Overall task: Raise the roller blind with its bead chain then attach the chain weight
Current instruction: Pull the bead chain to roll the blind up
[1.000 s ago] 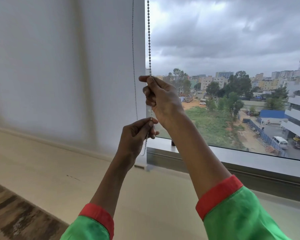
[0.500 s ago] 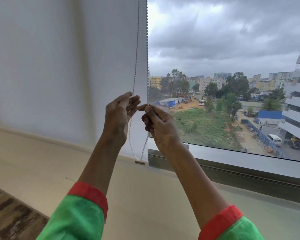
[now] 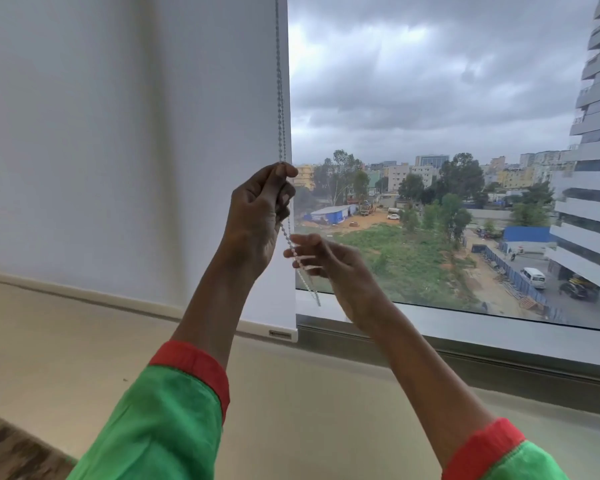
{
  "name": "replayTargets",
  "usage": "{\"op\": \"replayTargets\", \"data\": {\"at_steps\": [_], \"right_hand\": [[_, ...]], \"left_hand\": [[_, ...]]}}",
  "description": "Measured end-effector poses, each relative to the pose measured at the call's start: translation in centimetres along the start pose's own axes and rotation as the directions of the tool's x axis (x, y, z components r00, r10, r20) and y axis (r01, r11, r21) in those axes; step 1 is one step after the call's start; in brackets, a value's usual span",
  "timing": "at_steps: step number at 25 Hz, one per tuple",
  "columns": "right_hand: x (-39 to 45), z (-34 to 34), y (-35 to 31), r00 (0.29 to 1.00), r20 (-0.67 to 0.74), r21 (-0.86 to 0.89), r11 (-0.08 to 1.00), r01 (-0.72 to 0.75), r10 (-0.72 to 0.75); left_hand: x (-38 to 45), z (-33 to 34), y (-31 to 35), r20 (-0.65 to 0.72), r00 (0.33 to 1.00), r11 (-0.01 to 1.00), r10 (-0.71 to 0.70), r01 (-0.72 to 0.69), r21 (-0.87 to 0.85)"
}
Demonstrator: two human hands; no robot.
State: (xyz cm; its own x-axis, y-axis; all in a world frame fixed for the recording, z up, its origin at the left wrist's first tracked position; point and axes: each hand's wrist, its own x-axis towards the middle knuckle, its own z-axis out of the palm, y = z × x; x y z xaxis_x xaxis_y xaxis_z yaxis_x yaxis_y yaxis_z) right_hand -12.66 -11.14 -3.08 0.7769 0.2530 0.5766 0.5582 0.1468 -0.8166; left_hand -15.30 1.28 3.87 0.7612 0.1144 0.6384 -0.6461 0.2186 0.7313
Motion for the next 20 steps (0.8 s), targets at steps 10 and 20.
{"op": "replayTargets", "data": {"at_steps": [10, 20], "right_hand": [[7.4, 2.6, -9.2, 0.994, -0.107, 0.221, 0.975, 0.029, -0.005], [4.5, 1.8, -3.2, 0.993, -0.12, 0.24, 0.97, 0.048, -0.019]], "left_hand": [[-2.8, -0.3, -5.0, 0.045, 0.995, 0.996, -0.089, 0.088, 0.017], [1.6, -2.6, -3.9, 0.035, 0.99, 0.99, -0.139, 0.138, 0.028]]}}
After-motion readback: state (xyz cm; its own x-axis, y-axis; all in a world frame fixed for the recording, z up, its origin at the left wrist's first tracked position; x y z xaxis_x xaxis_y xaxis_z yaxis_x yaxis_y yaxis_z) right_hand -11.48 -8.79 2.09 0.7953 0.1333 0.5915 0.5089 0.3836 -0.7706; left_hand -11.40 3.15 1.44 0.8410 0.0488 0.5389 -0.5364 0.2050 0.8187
